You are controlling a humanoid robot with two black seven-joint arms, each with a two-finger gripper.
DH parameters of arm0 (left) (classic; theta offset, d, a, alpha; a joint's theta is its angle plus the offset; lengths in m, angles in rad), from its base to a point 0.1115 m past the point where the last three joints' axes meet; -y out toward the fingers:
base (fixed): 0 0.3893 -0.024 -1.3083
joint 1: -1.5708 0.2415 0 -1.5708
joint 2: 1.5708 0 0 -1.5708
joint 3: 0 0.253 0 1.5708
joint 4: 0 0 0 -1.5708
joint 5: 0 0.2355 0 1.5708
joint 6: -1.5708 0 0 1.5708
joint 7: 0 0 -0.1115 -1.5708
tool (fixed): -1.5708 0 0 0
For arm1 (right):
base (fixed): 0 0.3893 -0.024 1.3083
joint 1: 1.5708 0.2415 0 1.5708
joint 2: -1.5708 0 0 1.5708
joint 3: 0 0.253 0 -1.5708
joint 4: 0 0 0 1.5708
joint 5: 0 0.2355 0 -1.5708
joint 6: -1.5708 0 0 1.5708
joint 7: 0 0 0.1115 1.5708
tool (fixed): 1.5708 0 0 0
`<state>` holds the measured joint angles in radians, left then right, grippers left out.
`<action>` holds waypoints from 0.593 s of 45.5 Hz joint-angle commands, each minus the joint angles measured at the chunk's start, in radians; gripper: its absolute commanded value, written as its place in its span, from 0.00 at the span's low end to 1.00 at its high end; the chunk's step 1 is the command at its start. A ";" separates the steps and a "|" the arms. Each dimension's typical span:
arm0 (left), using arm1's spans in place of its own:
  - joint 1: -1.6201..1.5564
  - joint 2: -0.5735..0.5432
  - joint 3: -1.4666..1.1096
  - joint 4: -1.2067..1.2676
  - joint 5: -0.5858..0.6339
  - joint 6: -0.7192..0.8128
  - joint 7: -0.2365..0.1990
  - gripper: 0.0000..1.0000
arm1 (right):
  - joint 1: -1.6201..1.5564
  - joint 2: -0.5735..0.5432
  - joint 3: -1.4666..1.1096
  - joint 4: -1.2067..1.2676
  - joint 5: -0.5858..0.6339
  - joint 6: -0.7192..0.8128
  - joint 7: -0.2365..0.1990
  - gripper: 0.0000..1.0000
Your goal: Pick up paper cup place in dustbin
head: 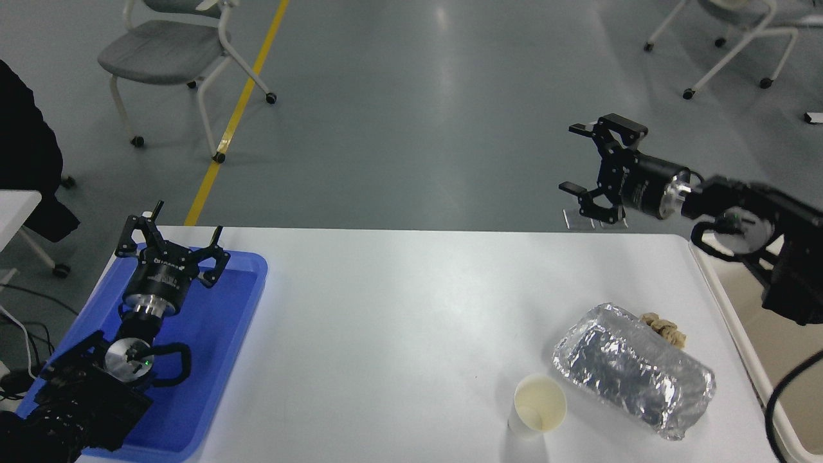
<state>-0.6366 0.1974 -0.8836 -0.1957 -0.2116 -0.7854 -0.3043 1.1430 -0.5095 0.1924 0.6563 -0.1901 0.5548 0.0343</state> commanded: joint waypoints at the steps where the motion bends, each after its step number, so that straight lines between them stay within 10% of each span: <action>1: -0.002 -0.001 0.000 0.001 0.000 0.000 -0.001 1.00 | 0.247 -0.076 -0.375 0.132 -0.025 0.003 0.001 1.00; 27: 0.000 0.000 0.000 0.001 0.000 0.000 -0.001 1.00 | 0.991 -0.040 -1.203 0.747 -0.117 0.194 0.006 1.00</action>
<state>-0.6367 0.1979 -0.8836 -0.1961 -0.2118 -0.7854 -0.3040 1.8507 -0.6217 -0.7209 1.2099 -0.2758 0.6510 0.0404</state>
